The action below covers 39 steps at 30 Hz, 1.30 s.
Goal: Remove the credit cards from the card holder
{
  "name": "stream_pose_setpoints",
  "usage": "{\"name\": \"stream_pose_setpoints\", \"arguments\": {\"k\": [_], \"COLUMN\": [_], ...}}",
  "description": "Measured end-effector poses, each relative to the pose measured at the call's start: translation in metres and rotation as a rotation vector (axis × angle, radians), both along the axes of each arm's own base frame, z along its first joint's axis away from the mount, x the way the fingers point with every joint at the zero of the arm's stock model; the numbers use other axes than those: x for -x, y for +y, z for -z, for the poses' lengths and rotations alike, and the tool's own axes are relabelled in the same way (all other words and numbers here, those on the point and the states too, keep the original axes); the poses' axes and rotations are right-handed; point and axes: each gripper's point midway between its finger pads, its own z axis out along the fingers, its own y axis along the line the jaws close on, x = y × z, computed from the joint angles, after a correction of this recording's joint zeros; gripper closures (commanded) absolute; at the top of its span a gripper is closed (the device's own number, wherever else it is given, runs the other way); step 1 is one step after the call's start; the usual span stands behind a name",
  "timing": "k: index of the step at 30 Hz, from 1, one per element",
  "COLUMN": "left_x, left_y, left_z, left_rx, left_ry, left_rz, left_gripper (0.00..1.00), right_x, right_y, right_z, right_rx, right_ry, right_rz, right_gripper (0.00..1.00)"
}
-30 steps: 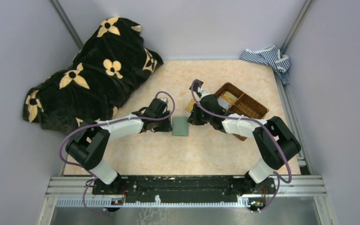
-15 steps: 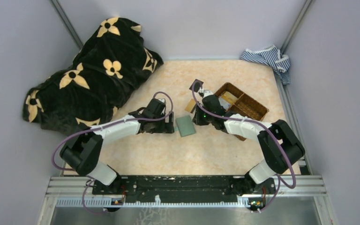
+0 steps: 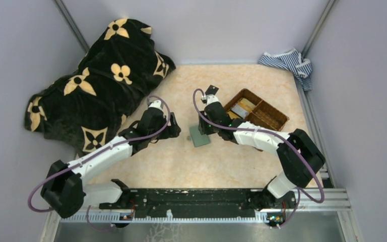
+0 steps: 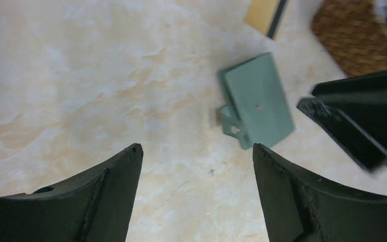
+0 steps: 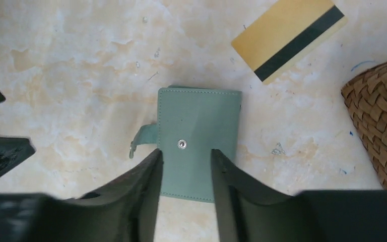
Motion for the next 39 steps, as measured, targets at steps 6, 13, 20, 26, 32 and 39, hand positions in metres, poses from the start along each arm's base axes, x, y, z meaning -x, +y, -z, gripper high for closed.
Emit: {"name": "stream_pose_setpoints", "arguments": {"k": [6,13,20,26,32,39], "left_x": [0.020,0.022,0.017,-0.002,-0.013,-0.004], "left_y": [-0.031,-0.085,-0.125,-0.127,-0.130,-0.116], "left_z": [-0.023,-0.042,-0.028,-0.018,-0.004,0.025], "left_rx": [0.303,0.496,0.557,0.517,0.487,0.441], "left_ry": [-0.121,-0.156,-0.104,-0.105,-0.068,0.022], "left_rz": [0.138,0.281,0.329,0.261,0.216,0.147], "left_gripper": [0.21,0.21,0.17,0.14,0.14,0.15], "right_x": [-0.011,-0.016,-0.001,-0.002,-0.003,0.003], "right_y": [-0.013,-0.031,-0.032,-0.030,-0.034,-0.041], "right_z": [0.002,0.019,0.060,0.060,0.063,0.072], "right_rx": [-0.024,-0.028,-0.003,-0.024,-0.034,-0.031], "right_ry": [0.025,0.066,0.159,0.157,0.157,0.182], "right_rz": [0.071,0.120,0.107,0.104,0.112,0.120], "right_gripper": [1.00,1.00,1.00,1.00,1.00,1.00]}}
